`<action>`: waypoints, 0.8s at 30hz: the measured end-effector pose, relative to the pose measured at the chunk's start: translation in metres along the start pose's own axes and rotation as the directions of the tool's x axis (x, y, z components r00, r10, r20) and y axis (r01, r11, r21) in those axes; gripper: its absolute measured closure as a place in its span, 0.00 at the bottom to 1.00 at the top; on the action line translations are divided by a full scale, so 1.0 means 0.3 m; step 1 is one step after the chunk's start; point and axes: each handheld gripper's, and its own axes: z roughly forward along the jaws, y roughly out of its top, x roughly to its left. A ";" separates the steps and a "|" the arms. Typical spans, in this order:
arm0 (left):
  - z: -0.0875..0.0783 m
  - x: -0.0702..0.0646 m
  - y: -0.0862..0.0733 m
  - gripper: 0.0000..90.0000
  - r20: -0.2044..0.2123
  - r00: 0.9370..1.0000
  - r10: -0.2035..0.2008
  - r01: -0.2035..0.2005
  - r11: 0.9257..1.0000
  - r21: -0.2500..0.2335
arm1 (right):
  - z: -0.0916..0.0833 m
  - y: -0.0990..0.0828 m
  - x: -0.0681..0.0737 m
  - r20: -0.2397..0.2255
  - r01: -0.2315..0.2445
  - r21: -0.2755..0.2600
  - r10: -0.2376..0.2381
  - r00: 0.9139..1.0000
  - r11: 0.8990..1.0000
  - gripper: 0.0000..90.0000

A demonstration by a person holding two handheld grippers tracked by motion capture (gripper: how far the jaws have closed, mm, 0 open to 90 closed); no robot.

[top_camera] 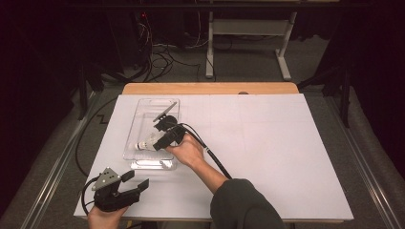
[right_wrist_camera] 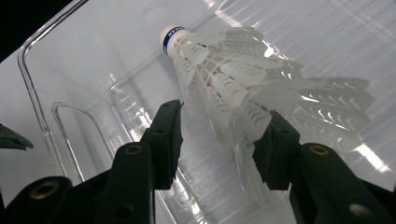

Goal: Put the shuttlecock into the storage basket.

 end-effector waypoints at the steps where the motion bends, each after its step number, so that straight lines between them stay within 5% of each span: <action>1: 0.000 0.000 0.000 0.37 0.000 1.000 0.000 0.000 1.000 0.000 | -0.002 -0.002 -0.002 0.000 0.001 -0.002 -0.001 1.000 1.000 0.64; 16: 0.002 0.000 0.000 0.37 -0.001 1.000 0.000 0.000 1.000 0.003 | -0.061 -0.027 -0.012 0.022 -0.010 -0.029 0.010 1.000 1.000 0.78; 24: 0.002 -0.001 0.000 0.37 -0.003 1.000 0.000 0.000 1.000 0.001 | -0.083 -0.032 -0.015 0.032 0.000 -0.026 0.001 0.999 1.000 0.96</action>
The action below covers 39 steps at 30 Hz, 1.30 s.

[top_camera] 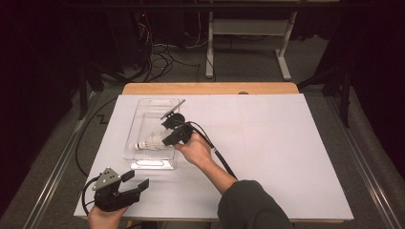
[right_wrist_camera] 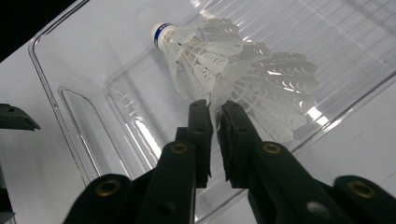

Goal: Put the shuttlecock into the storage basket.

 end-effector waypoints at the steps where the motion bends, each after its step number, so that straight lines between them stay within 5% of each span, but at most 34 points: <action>1: 0.000 0.000 0.000 0.37 0.000 1.000 0.000 0.000 1.000 0.001 | 0.000 0.000 0.000 0.000 0.000 0.000 0.000 1.000 1.000 0.96; 14: 0.000 0.000 0.000 0.37 0.001 1.000 0.001 -0.001 1.000 0.001 | 0.022 0.006 0.002 -0.017 -0.018 -0.004 0.017 1.000 1.000 1.00; 20: -0.001 0.000 0.000 0.37 0.001 1.000 0.000 0.000 1.000 0.000 | 0.022 0.015 0.011 0.015 0.004 0.004 -0.004 1.000 1.000 0.99; 30: 0.000 0.000 0.000 0.37 0.001 1.000 0.002 -0.002 1.000 0.001 | 0.012 0.022 0.023 0.086 0.019 0.026 -0.022 0.996 0.999 0.82; 39: -0.001 0.000 0.000 0.37 0.001 1.000 0.003 -0.003 1.000 0.003 | -0.015 0.021 0.011 0.095 0.005 0.000 -0.005 0.995 1.000 0.89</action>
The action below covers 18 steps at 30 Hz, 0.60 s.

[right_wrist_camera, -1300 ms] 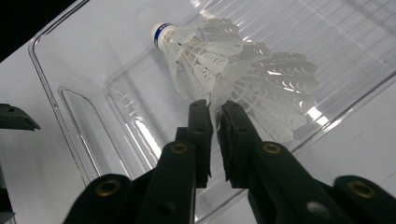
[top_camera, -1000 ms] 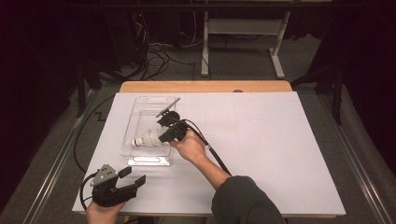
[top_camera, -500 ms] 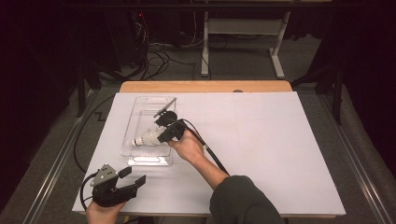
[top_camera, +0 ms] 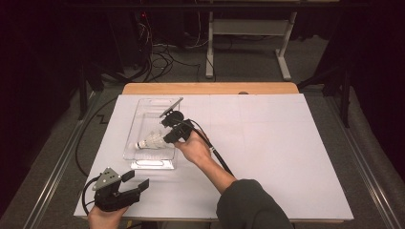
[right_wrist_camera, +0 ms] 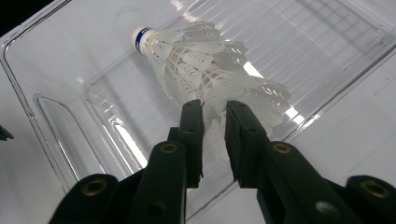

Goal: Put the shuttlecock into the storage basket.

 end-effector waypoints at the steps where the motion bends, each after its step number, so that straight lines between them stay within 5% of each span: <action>1: 0.000 0.000 0.000 0.37 0.001 1.000 -0.003 0.003 1.000 -0.002 | 0.001 0.000 0.000 0.001 -0.001 0.000 0.001 1.000 1.000 0.91; 9: 0.000 0.000 0.000 0.37 0.003 1.000 -0.004 0.004 1.000 -0.003 | 0.038 0.005 -0.006 0.017 -0.018 0.010 0.018 1.000 1.000 0.97; 18: 0.000 0.000 0.000 0.37 0.003 1.000 -0.004 0.004 1.000 -0.003 | 0.018 0.008 -0.010 0.046 -0.010 -0.014 0.011 0.999 1.000 0.86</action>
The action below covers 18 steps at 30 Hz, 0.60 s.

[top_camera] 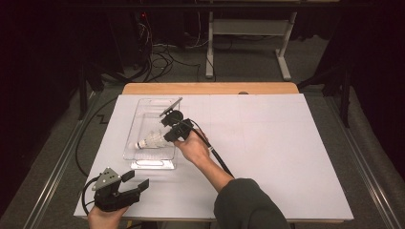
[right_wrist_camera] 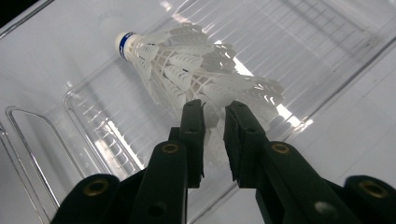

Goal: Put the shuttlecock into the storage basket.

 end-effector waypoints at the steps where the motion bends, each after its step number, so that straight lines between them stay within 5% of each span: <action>1: 0.000 0.000 0.000 0.37 0.001 1.000 -0.001 0.001 1.000 -0.001 | -0.012 0.000 0.000 0.003 -0.005 -0.007 0.005 1.000 1.000 0.84; 18: 0.002 -0.001 0.000 0.37 0.000 1.000 0.002 -0.002 1.000 0.001 | -0.068 -0.029 -0.019 -0.030 -0.012 -0.086 0.010 0.999 0.996 0.76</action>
